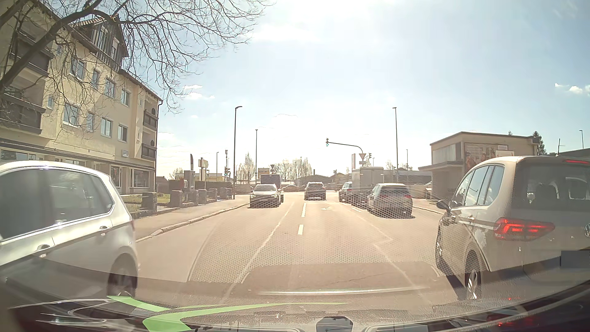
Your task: Follow the waypoints while adhering to traffic rules and regulations
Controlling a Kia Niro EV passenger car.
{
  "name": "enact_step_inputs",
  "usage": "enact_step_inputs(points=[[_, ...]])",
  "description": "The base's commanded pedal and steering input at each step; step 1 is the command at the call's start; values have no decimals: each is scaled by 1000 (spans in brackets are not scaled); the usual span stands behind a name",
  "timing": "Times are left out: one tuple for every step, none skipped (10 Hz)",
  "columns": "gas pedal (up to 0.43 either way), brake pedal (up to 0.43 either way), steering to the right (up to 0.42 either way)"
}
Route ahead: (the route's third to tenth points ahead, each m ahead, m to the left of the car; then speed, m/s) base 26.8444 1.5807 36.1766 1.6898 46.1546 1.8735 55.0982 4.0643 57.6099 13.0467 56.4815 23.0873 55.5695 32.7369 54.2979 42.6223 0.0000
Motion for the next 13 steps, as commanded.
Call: enact_step_inputs(points=[[0, 317, 12], [0, 317, 12], [0, 311, 12], [0, 311, 12], [0, 317, 12], [0, 317, 12], [0, 317, 12], [0, 311, 12], [0, 311, 12], [0, 317, 12], [0, 317, 12], [0, 311, 12], [0, 317, 12]])
